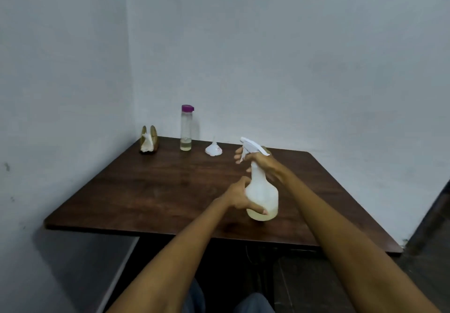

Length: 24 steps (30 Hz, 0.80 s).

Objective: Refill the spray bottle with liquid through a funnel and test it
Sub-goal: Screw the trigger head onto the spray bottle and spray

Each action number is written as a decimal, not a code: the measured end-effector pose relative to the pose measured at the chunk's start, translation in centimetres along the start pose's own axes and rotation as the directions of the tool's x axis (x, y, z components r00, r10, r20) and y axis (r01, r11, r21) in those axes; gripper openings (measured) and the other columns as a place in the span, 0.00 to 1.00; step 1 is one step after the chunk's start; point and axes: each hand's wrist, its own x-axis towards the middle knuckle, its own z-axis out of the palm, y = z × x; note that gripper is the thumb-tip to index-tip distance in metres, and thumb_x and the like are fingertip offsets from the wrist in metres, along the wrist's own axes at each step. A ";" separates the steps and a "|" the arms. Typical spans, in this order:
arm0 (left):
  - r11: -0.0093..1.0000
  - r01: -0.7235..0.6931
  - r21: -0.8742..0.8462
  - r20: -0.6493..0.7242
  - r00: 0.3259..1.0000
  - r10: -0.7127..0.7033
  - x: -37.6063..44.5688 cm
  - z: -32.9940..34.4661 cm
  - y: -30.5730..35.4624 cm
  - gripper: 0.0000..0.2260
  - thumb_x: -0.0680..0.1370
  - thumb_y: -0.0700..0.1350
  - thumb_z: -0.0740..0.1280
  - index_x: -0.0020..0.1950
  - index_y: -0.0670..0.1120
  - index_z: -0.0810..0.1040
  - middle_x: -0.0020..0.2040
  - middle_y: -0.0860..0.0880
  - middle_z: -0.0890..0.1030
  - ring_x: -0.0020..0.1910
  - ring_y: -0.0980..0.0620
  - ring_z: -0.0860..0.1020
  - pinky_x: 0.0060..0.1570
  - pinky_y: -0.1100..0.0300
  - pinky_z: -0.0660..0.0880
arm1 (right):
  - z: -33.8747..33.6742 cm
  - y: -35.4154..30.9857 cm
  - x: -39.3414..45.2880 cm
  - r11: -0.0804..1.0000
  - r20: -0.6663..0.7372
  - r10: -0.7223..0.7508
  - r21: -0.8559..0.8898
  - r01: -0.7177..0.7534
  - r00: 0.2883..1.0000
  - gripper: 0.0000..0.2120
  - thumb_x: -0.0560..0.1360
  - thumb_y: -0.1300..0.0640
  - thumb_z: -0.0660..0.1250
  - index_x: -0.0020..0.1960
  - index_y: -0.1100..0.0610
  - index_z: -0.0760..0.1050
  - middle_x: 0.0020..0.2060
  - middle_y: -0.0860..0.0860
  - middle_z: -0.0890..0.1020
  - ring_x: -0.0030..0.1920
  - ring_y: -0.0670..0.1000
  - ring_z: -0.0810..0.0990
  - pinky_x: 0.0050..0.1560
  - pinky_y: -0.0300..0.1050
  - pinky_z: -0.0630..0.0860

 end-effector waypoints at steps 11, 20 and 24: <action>0.543 0.576 0.611 -0.240 0.789 -0.566 -7.2 -10.7 -10.4 0.34 0.70 0.54 0.74 0.71 0.43 0.67 0.70 0.45 0.69 0.67 0.47 0.72 0.62 0.55 0.73 | 4.9 -1.6 0.9 0.852 0.309 0.326 -0.505 -0.137 0.893 0.13 0.74 0.68 0.58 0.54 0.61 0.77 0.41 0.51 0.82 0.42 0.48 0.81 0.35 0.35 0.76; 0.522 0.656 0.546 -0.318 0.738 -0.595 -7.2 -11.1 -11.7 0.30 0.73 0.51 0.73 0.71 0.43 0.68 0.70 0.43 0.67 0.69 0.43 0.68 0.58 0.53 0.77 | 8.8 -0.1 2.6 0.843 0.025 0.320 -0.464 -0.272 0.947 0.09 0.72 0.55 0.68 0.33 0.53 0.79 0.26 0.53 0.74 0.27 0.49 0.72 0.30 0.40 0.72; 0.507 0.659 0.556 -0.311 0.730 -0.608 -7.4 -11.2 -11.5 0.32 0.69 0.52 0.76 0.69 0.43 0.70 0.68 0.44 0.70 0.68 0.43 0.69 0.54 0.54 0.79 | 8.5 -0.6 2.4 0.824 0.143 0.417 -0.477 -0.307 0.898 0.11 0.77 0.62 0.63 0.59 0.59 0.76 0.32 0.52 0.80 0.23 0.44 0.79 0.25 0.35 0.74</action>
